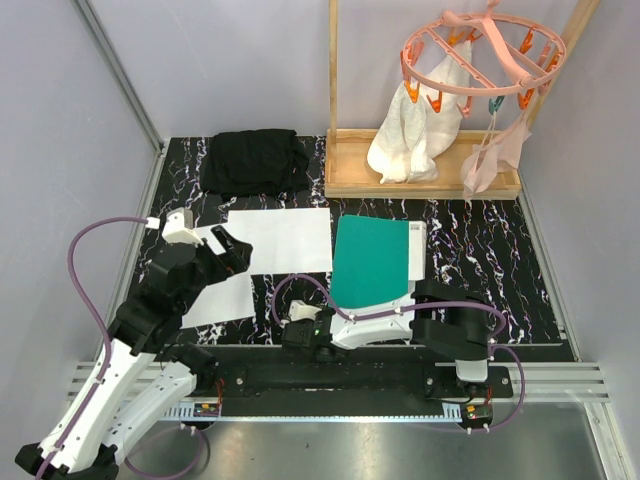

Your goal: Put the files into the folder

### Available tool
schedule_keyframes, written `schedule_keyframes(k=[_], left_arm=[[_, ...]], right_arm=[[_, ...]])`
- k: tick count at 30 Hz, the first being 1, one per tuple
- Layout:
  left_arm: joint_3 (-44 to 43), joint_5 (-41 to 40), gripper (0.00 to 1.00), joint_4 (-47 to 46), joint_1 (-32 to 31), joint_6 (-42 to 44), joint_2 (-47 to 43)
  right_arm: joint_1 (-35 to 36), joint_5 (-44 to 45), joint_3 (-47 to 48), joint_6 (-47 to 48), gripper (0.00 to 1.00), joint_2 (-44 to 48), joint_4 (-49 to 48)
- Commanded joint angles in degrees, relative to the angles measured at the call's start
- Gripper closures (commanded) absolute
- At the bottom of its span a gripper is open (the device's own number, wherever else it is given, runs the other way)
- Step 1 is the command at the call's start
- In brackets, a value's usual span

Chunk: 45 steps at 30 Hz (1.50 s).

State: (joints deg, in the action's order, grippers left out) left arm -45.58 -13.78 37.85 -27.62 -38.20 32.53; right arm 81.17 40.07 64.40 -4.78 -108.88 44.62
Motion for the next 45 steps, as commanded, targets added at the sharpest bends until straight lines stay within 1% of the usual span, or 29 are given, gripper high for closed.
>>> schedule_keyframes(k=[1, 4, 5, 6, 7, 10, 14, 15, 22, 24, 25, 26, 27, 28, 29, 30, 31, 32, 34, 36, 37, 38, 40, 41, 42, 43, 45], left_arm=[[0.0, -1.2, 0.01, -1.2, 0.4, -0.3, -1.1], [-0.1, -1.3, 0.01, -1.3, 0.4, 0.0, -1.1], [-0.1, -1.2, 0.01, -1.3, 0.4, 0.0, -1.0], [-0.2, -1.2, 0.01, -1.3, 0.4, 0.0, -0.9], [0.0, -1.2, 0.01, -1.5, 0.4, 0.1, -0.8], [0.5, 0.8, 0.01, -2.8, 0.5, 0.8, 0.2], [0.9, 4.7, 0.01, -4.5, 0.5, 1.1, 4.8], [1.4, 5.6, 0.01, -4.9, 0.5, 0.4, 5.5], [5.1, 10.5, 0.01, -11.3, 1.8, -3.5, 9.1], [7.6, 15.0, 0.01, -13.7, 2.4, -5.8, 10.1], [8.7, 17.2, 0.01, -17.5, 2.7, -6.8, 11.5], [11.5, 23.0, 0.01, -20.2, 2.7, -7.8, 12.5], [13.1, 26.8, 0.02, -28.0, 2.8, -9.1, 13.7], [14.5, 30.8, 0.03, -32.4, 2.7, -9.7, 17.0], [16.2, 37.5, 0.03, -36.5, 2.7, -10.6, 19.1], [16.4, 40.4, 0.02, -43.6, 2.3, -11.9, 21.3], [16.3, 42.6, 0.01, -46.4, 1.7, -12.3, 25.2], [14.8, 45.0, 0.01, -48.4, 0.1, -12.4, 27.1], [12.1, 45.5, 0.01, -49.5, -1.9, -12.3, 32.4], [7.2, 44.3, 0.01, -48.7, -4.9, -12.7, 36.1], [5.6, 43.9, 0.01, -48.6, -5.9, -13.0, 39.8], [2.5, 43.2, 0.01, -48.6, -7.3, -13.7, 41.6], [-0.5, 41.7, 0.01, -49.0, -9.0, -15.6, 46.6], [-3.4, 40.2, 0.01, -48.8, -10.3, -17.4, 48.4], [-5.0, 39.8, 0.01, -49.1, -10.8, -18.2, 50.2], [-6.6, 39.5, 0.01, -49.2, -11.7, -18.9, 54.0], [-11.6, 39.7, 0.01, -49.5, -12.5, -20.5, 57.7]], right_arm=[[-0.6, 3.1, -0.2, 1.1, 0.7, -2.5, -2.3], [-0.6, 4.7, -0.2, 0.9, 0.78, -4.0, -2.8], [-0.7, 5.6, -0.2, 0.4, 0.82, -4.1, -2.8], [-0.7, 7.5, -0.1, -0.1, 0.98, -4.1, -2.9], [-0.7, 8.4, -0.1, -1.1, 1.0, -3.7, -2.7], [-1.0, 11.0, 0.2, -3.6, 1.0, -1.1, -2.2], [-1.4, 14.0, 0.7, -8.4, 1.0, 3.5, 0.3], [-1.6, 15.5, 0.7, -9.5, 1.0, 5.4, 0.7], [-4.2, 18.0, -0.6, -20.1, 1.0, 14.9, 2.3], [-4.8, 17.8, -1.2, -22.0, 1.0, 17.5, 2.3], [-5.2, 18.0, -2.0, -24.4, 1.0, 18.4, 2.3], [-5.3, 18.3, -2.4, -25.8, 1.0, 20.6, 2.5], [-5.5, 18.5, -3.0, -27.1, 1.0, 21.9, 2.7], [-5.4, 18.6, -4.3, -30.2, 1.0, 23.1, 2.9], [-5.4, 18.5, -4.9, -31.8, 1.0, 25.8, 3.1], [-5.5, 18.4, -6.5, -34.7, 1.0, 27.3, 3.0], [-5.5, 18.2, -7.4, -35.7, 1.0, 28.6, 2.9], [-5.4, 17.9, -8.2, -36.4, 1.0, 31.2, 2.5], [-5.5, 17.8, -10.7, -39.2, 1.0, 33.9, 2.3], [-5.5, 17.4, -12.4, -40.6, 1.0, 38.1, 1.2], [-5.5, 16.9, -14.2, -39.9, 1.0, 39.4, 0.3], [-5.5, 16.4, -15.2, -39.4, 1.0, 41.8, -0.6], [-5.5, 16.3, -17.0, -39.8, 1.0, 43.7, -1.2], [-5.4, 16.1, -17.6, -39.6, 1.0, 45.5, -1.5], [-5.4, 16.0, -18.5, -39.4, 1.0, 46.4, -1.8], [-5.4, 15.8, -18.8, -38.9, 1.0, 47.0, -2.3], [-5.4, 15.5, -19.3, -37.8, 1.0, 48.2, -3.7]])
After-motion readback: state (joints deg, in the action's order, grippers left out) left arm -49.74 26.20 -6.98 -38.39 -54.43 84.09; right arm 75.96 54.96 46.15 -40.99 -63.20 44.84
